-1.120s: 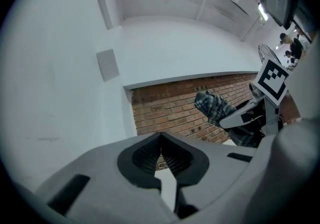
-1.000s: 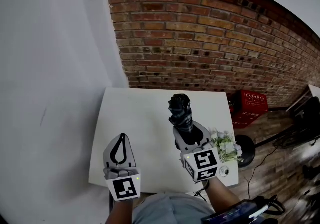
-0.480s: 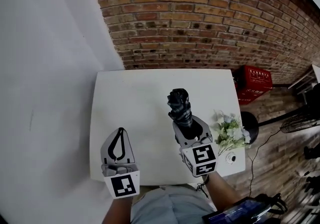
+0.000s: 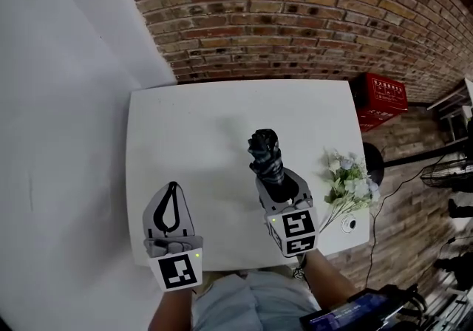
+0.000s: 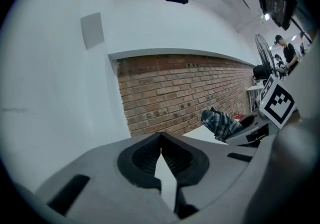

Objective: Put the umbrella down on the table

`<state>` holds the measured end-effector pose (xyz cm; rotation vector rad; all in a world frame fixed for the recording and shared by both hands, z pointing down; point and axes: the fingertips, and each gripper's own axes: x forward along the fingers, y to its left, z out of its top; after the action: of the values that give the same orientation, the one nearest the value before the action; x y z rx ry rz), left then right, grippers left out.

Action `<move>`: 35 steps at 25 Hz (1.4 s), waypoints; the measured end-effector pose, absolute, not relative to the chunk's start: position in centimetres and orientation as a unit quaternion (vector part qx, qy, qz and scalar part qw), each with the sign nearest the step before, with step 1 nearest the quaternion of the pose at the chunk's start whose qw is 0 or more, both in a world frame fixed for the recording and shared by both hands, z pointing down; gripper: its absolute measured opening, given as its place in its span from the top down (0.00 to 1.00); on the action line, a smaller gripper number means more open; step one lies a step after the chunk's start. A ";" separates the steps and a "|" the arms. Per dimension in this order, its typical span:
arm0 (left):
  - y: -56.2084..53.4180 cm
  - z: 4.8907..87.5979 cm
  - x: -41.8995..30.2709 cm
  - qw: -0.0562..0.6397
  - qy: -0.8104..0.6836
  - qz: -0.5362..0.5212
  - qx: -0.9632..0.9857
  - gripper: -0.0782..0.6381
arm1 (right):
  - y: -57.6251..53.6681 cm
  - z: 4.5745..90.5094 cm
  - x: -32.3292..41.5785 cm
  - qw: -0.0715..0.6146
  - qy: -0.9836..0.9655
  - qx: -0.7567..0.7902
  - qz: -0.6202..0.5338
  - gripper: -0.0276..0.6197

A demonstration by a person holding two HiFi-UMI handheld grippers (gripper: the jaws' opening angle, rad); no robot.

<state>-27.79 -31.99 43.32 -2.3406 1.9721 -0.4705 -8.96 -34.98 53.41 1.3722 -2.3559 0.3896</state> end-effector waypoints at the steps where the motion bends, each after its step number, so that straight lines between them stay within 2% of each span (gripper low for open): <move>1: -32.1 43.6 -27.7 0.022 0.634 -0.154 -0.758 0.88 | -35.0 54.0 -8.9 0.196 -0.838 0.490 0.141 0.67; 15: -34.6 46.1 -27.8 -0.003 0.626 -0.165 -0.762 0.88 | -35.9 58.8 -8.6 0.224 -0.822 0.492 0.178 0.66; 35: -36.7 46.9 -29.2 -0.013 0.632 -0.165 -0.757 0.88 | -37.4 63.5 -8.1 0.301 -0.777 0.475 0.283 0.62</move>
<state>-29.18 -36.67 46.90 -2.3976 2.0018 -0.5229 -8.15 -37.43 63.50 1.2607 -2.0622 0.7509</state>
